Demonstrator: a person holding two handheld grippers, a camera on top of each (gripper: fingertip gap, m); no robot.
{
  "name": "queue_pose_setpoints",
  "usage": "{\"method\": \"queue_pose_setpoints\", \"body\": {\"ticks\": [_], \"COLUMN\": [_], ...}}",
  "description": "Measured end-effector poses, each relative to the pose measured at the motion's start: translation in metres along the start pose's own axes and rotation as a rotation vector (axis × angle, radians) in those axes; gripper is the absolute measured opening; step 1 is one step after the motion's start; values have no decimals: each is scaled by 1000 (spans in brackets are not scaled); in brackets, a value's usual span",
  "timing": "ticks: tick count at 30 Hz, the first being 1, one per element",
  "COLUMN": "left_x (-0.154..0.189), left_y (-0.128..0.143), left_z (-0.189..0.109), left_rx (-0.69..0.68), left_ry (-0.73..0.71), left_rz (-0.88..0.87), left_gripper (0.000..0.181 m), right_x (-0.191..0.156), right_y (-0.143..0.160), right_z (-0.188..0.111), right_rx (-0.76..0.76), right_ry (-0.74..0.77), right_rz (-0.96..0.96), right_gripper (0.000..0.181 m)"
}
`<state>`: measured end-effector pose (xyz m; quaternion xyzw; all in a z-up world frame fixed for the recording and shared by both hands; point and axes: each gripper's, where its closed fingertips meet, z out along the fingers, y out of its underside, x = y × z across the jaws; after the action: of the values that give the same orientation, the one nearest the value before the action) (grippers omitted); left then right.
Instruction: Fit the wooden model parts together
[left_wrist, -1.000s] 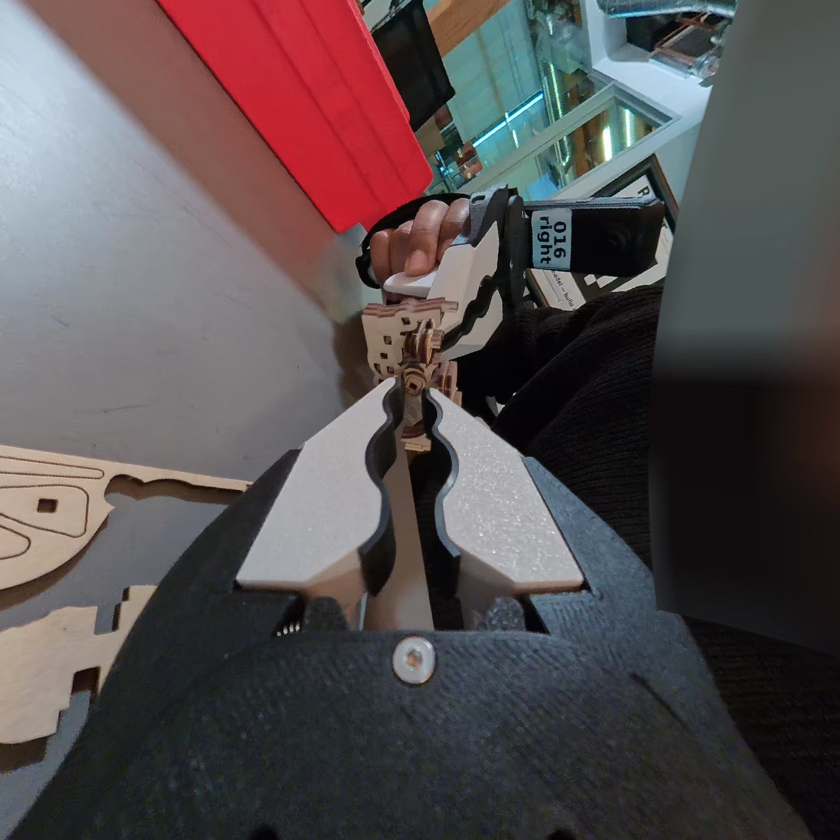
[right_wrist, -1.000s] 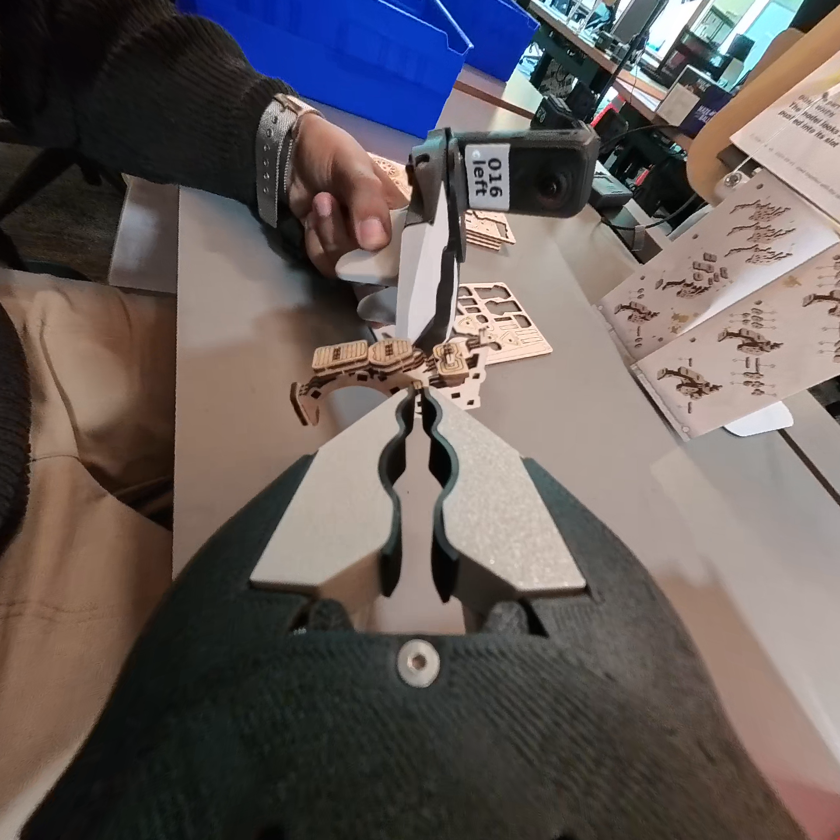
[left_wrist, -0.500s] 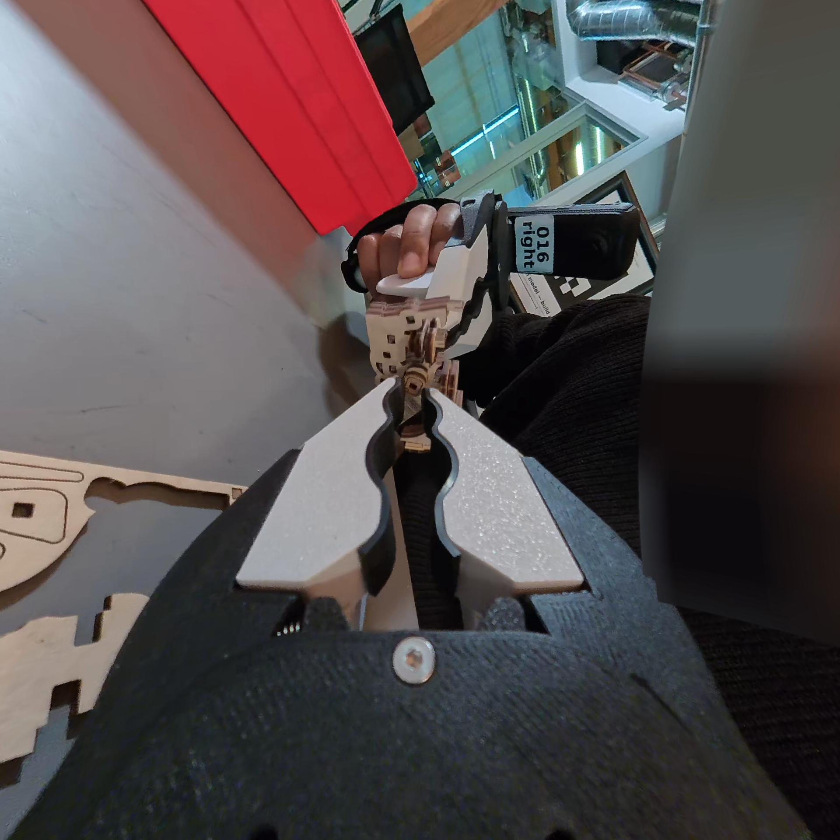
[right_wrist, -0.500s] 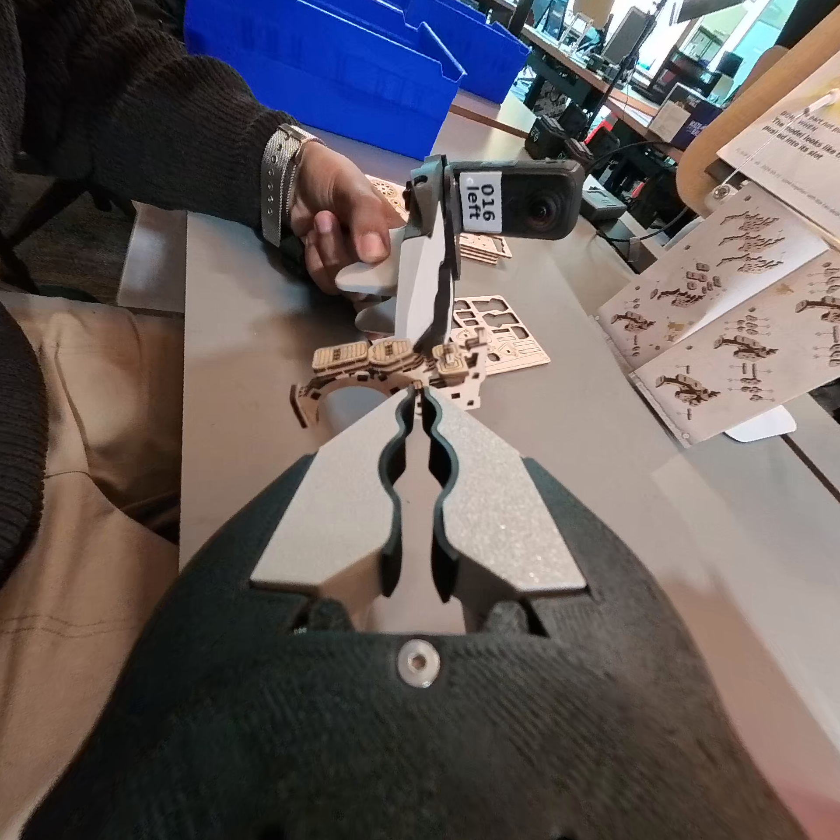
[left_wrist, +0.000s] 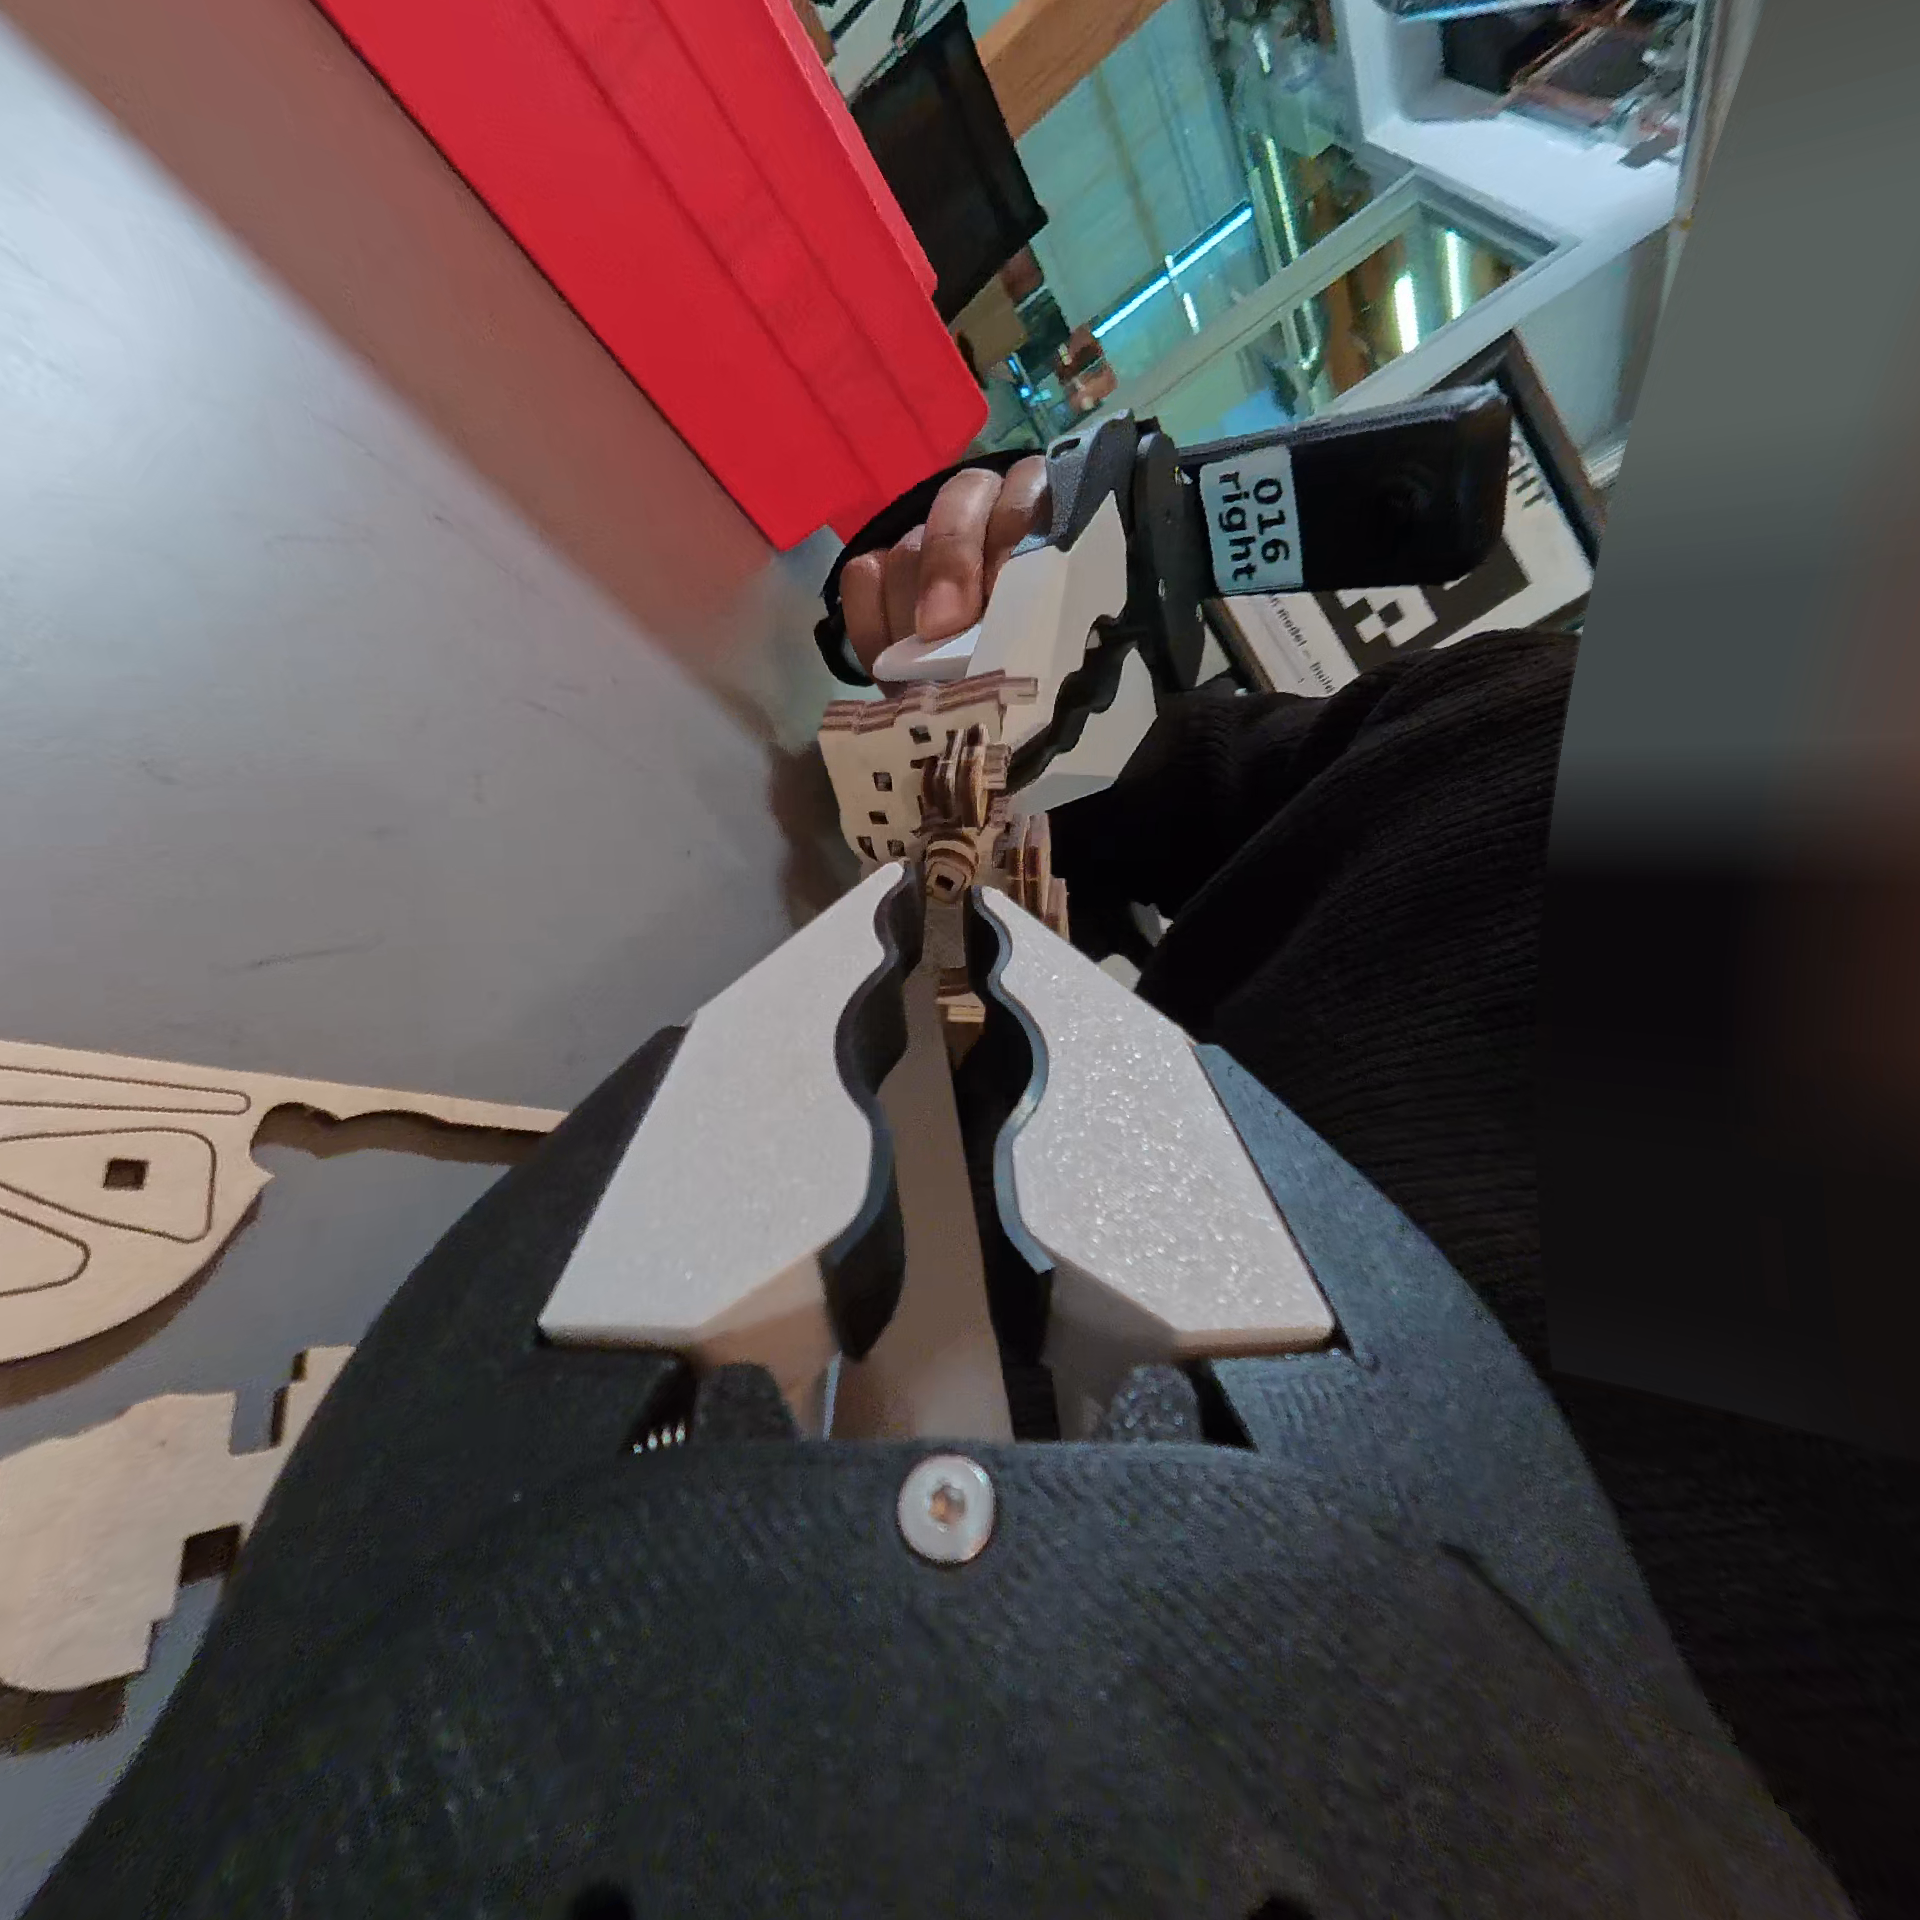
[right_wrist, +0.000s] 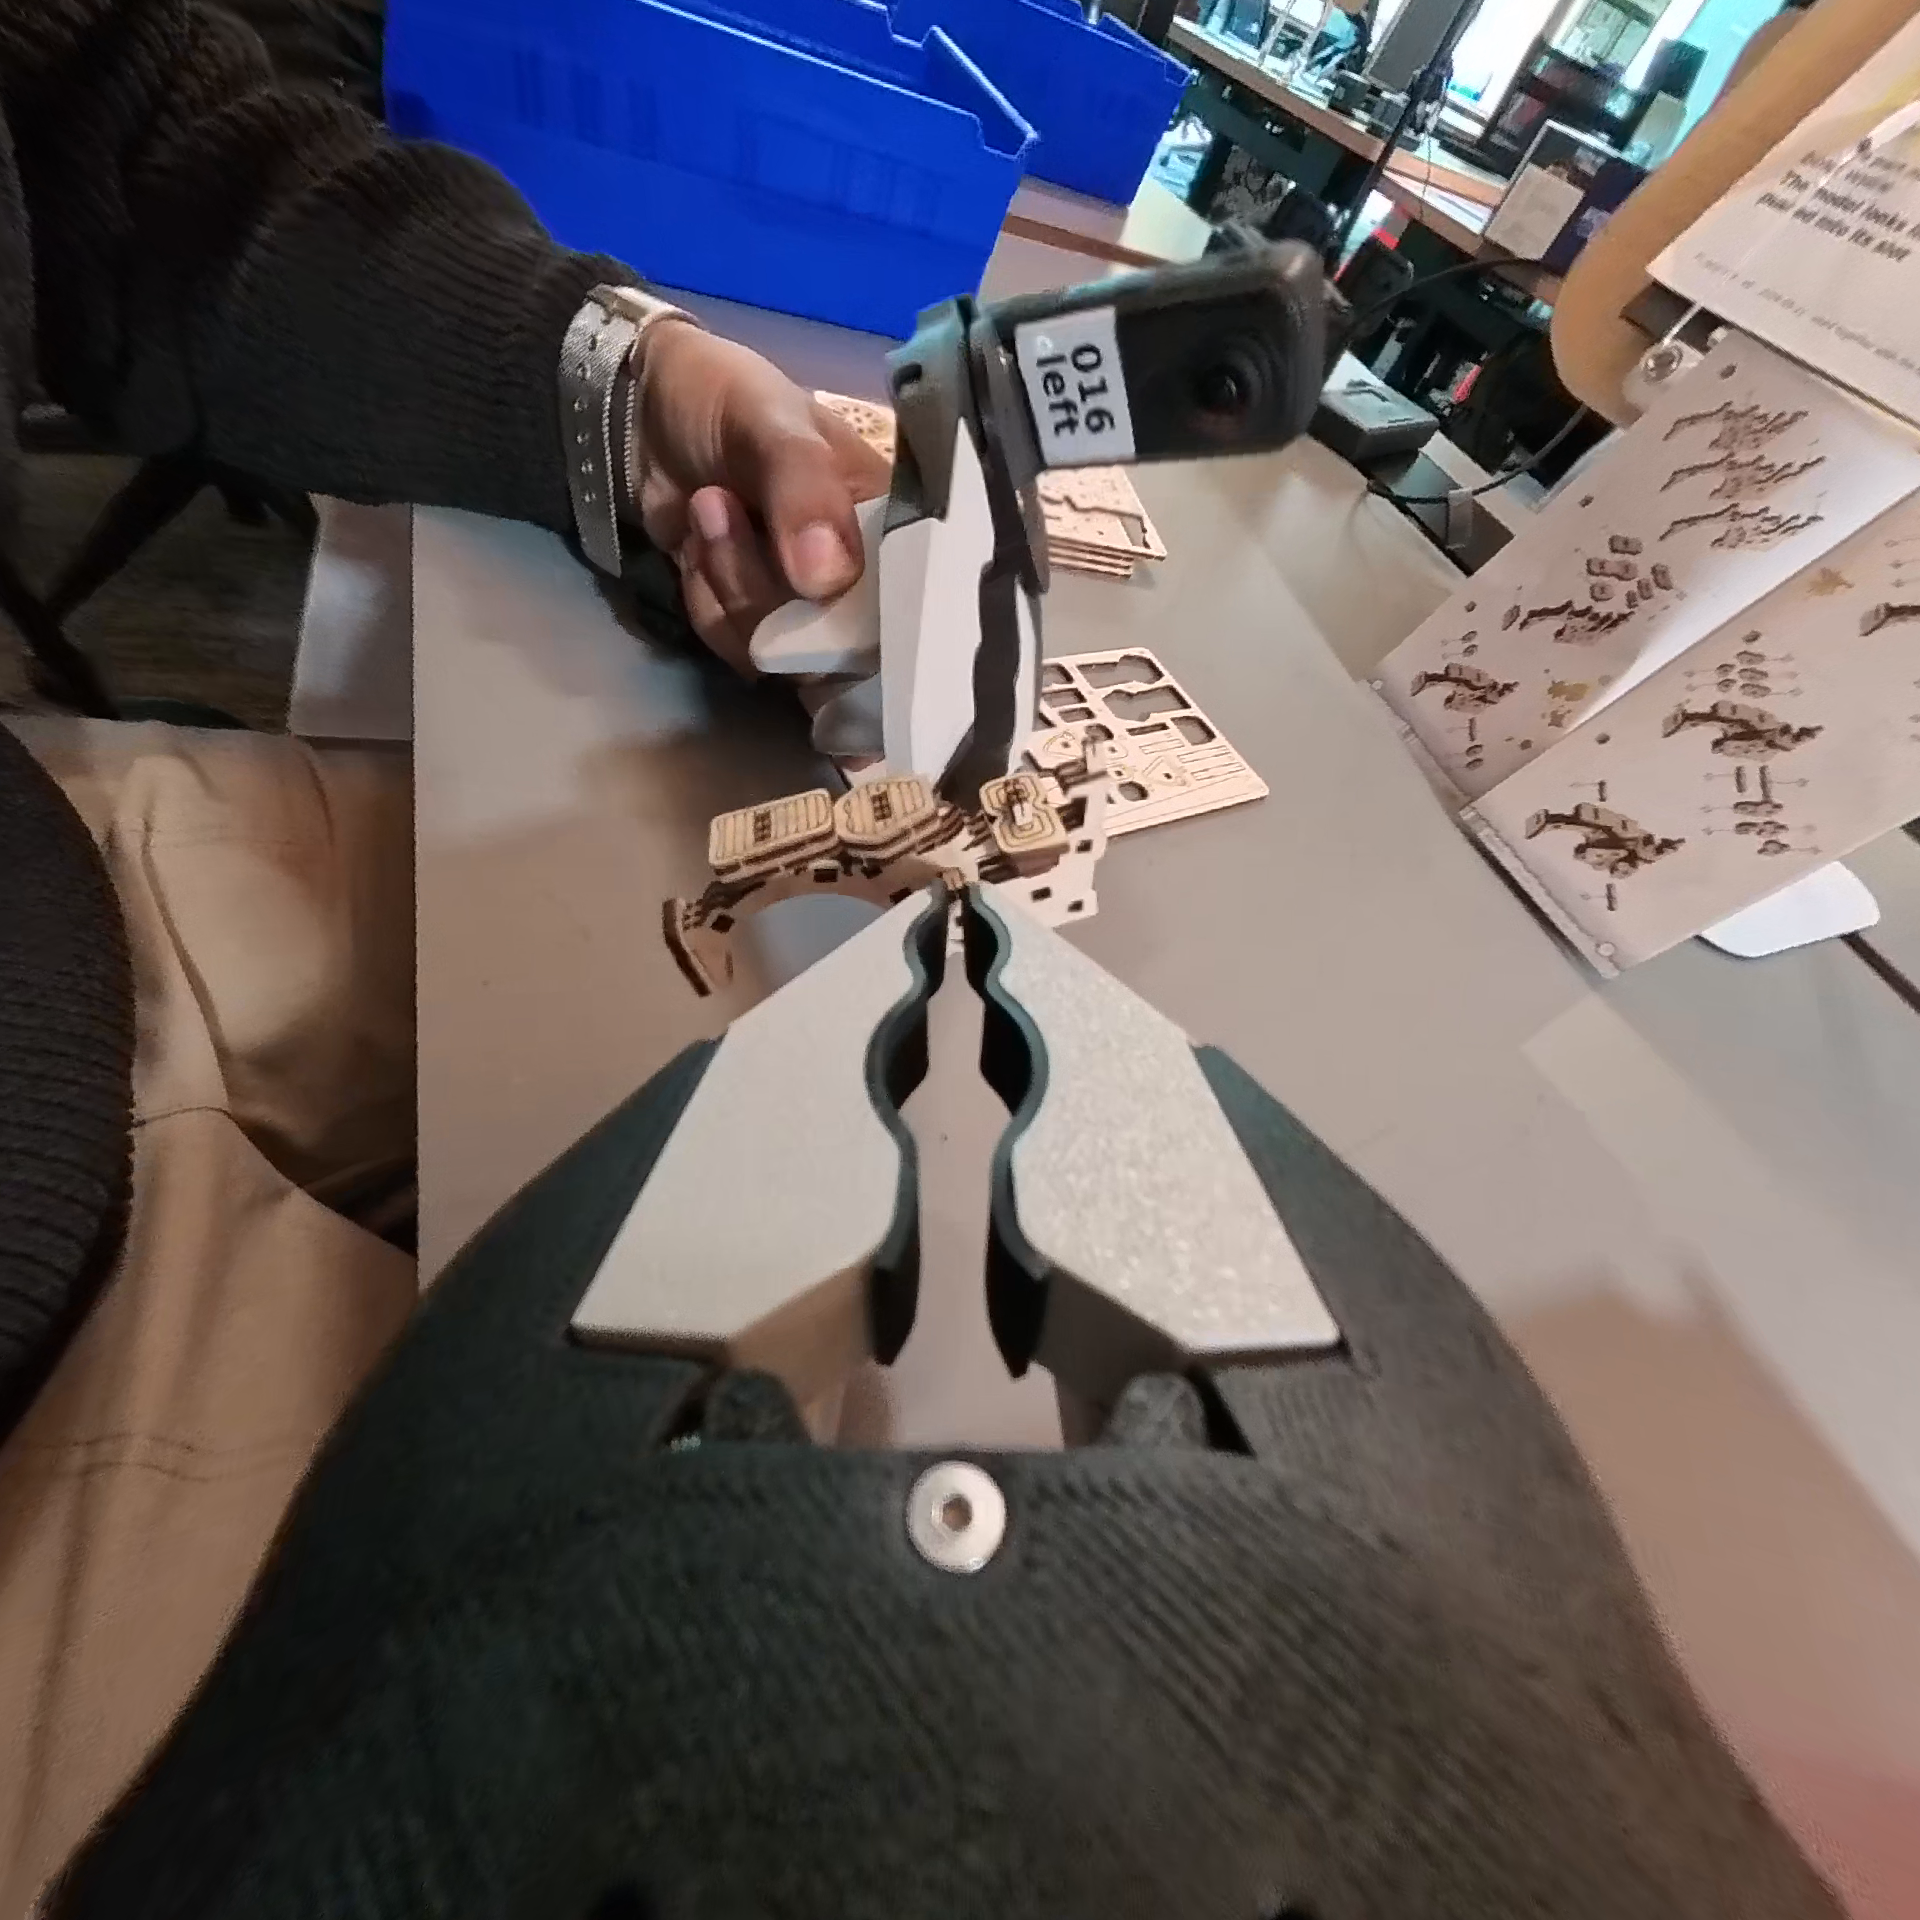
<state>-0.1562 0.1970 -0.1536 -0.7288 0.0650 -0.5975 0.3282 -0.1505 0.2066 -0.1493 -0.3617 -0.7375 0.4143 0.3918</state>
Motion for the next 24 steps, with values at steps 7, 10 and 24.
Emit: {"method": "queue_pose_setpoints", "body": {"ticks": [7, 10, 24], "left_x": [3, 1, -9], "left_y": [-6, -8, -11], "left_z": [-2, -3, -3], "left_rx": [35, 42, 58], "left_ry": [-14, -60, -147], "left_rz": [69, 138, 178], "left_gripper": [5, 6, 0], "right_x": [5, 7, 10], "right_y": [-2, 0, 8], "right_z": [1, 1, 2], "right_rx": [40, 39, -21], "right_ry": [-14, -17, 23], "right_rz": [167, 221, 222], "right_gripper": [1, 1, 1]}}
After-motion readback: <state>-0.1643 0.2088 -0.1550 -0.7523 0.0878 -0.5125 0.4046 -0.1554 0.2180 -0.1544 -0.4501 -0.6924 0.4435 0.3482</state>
